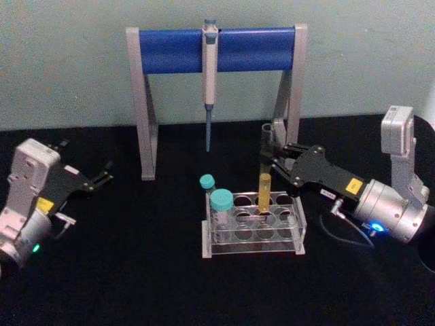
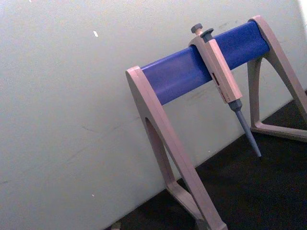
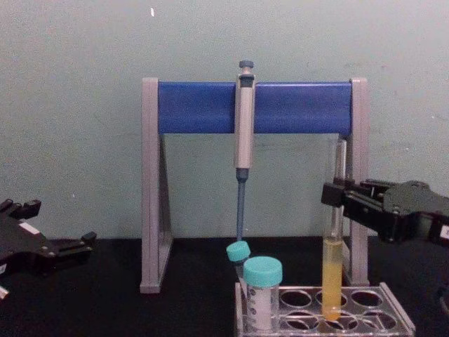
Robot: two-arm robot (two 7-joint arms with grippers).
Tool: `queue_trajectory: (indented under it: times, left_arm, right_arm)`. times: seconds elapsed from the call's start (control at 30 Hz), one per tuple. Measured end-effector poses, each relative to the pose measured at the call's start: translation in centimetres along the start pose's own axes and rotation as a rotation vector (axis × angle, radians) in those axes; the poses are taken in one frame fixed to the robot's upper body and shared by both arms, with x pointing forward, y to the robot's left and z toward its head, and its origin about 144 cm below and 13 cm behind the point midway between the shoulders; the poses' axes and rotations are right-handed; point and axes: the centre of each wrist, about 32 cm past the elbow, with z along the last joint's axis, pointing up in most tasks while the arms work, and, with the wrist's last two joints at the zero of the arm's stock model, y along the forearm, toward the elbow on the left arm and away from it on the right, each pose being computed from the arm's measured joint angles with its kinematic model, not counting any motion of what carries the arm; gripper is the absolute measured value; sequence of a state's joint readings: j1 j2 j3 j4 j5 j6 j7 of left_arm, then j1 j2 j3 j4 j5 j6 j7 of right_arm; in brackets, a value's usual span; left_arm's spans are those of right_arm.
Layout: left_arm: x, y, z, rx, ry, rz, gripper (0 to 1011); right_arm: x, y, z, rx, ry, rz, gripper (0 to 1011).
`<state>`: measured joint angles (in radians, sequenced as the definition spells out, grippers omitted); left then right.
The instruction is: Pick up the test tube from the test tube rack, shake it, then place it back into the test tube rack.
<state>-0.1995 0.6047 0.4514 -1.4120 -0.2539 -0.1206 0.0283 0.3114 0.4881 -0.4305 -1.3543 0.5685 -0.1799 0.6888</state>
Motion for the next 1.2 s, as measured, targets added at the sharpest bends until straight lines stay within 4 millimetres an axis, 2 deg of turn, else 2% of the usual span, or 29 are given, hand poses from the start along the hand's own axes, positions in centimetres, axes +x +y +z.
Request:
queue_trajectory:
  times: [1.2]
  left_arm:
    - [0.0, 0.0, 0.0, 0.000, 0.000, 0.000, 1001]
  right_arm:
    - [0.0, 0.4, -1.3, -0.073, 0.001, 0.008, 216]
